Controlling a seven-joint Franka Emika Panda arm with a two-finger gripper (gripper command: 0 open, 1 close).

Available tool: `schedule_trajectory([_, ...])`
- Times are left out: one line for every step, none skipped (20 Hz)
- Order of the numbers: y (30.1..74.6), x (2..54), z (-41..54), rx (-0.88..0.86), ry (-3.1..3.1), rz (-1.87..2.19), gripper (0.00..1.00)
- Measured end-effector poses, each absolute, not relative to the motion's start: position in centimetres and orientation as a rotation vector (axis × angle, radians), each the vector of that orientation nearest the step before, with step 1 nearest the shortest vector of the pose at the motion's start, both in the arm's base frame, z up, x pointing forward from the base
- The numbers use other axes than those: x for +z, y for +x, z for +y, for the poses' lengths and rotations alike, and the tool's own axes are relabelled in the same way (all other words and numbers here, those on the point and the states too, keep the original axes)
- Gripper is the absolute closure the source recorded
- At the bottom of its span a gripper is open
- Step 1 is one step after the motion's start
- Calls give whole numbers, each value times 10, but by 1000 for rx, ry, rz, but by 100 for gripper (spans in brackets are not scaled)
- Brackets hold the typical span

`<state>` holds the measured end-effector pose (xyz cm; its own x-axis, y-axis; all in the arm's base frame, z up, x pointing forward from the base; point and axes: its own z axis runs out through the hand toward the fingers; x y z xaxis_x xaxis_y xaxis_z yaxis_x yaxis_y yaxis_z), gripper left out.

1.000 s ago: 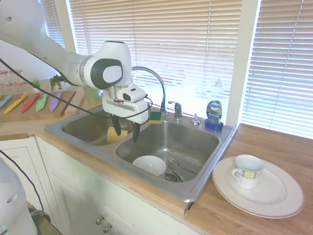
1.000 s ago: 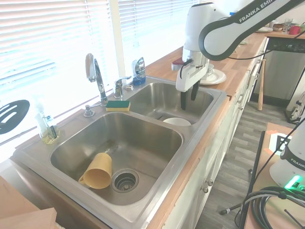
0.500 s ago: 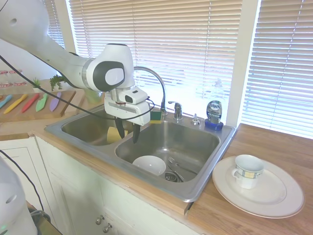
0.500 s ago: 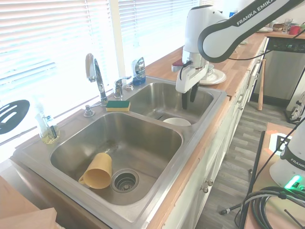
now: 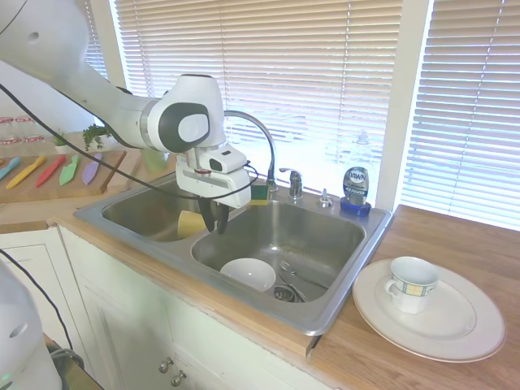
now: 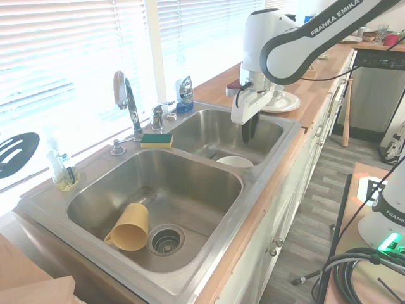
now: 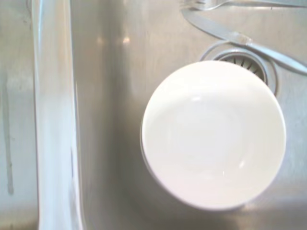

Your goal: Turn on the faucet

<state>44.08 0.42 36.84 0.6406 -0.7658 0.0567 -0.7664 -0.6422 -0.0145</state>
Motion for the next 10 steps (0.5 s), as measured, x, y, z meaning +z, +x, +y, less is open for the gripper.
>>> schedule_trajectory([450,369,5,96,2834,-1329,100])
schedule_trajectory([460,370,5,101,2831,-1335,100])
schedule_trajectory([472,370,6,106,2827,-1343,100])
schedule_trajectory([486,370,6,112,2822,-1354,100])
schedule_trajectory([500,369,6,116,2819,-1364,100])
schedule_trajectory([515,367,7,119,2817,-1373,100])
schedule_trajectory([530,366,7,125,2816,-1383,100])
schedule_trajectory([546,366,9,136,2817,-1392,100])
schedule_trajectory([560,368,10,145,2816,-1403,100])
schedule_trajectory([574,370,12,149,2814,-1412,100])
